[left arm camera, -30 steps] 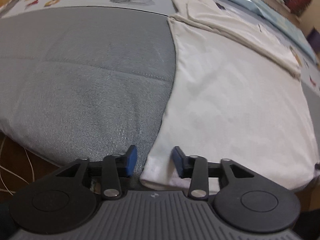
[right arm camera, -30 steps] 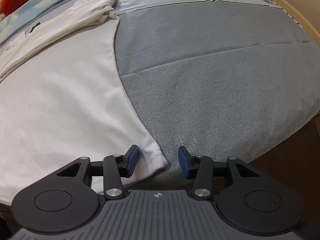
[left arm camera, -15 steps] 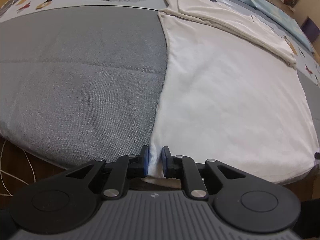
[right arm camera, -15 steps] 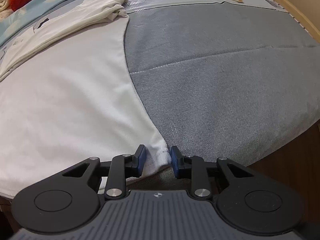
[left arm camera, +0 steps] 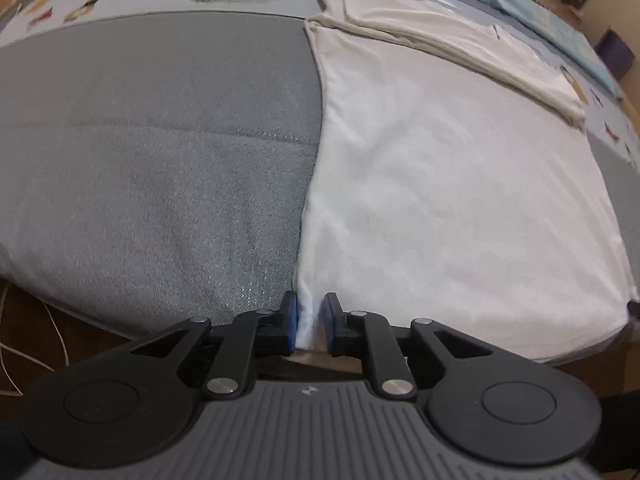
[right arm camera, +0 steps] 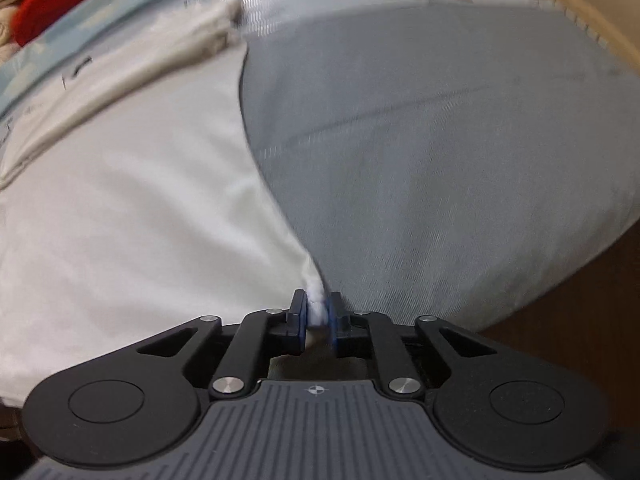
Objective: Fold small clothes
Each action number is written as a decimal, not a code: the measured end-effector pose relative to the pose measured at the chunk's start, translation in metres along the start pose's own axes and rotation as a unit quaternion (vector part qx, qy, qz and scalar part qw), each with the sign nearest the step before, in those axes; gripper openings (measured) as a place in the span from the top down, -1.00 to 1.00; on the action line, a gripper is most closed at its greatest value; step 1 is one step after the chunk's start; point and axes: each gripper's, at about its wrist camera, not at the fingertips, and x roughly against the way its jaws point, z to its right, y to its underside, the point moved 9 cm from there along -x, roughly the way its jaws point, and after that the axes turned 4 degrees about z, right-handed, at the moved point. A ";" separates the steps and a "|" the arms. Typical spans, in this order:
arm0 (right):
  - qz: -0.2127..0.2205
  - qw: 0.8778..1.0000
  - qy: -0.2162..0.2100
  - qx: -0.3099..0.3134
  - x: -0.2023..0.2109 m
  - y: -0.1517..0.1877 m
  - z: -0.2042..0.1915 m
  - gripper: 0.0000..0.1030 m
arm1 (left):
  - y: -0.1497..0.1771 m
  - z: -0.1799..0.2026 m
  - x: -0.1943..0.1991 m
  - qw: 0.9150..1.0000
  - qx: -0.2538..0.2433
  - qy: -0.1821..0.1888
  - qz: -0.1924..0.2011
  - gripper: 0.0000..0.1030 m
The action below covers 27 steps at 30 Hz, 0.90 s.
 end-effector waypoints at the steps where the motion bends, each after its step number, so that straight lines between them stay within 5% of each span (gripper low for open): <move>1: 0.002 1.000 0.002 0.013 0.000 0.000 -0.002 0.70 | 0.000 0.000 0.000 1.000 0.000 0.000 0.001 0.71; 10: 0.026 0.999 -0.003 0.021 0.010 -0.002 -0.006 0.85 | -0.003 -0.003 0.007 1.000 0.011 0.004 0.013 0.88; 16: 0.001 1.000 -0.009 0.008 0.003 0.002 -0.006 0.69 | 0.003 0.001 0.005 1.000 0.002 0.004 -0.003 0.77; 27: 0.005 1.000 -0.006 0.018 0.004 0.004 -0.008 0.68 | 0.001 -0.001 0.005 1.000 0.014 0.005 0.003 0.84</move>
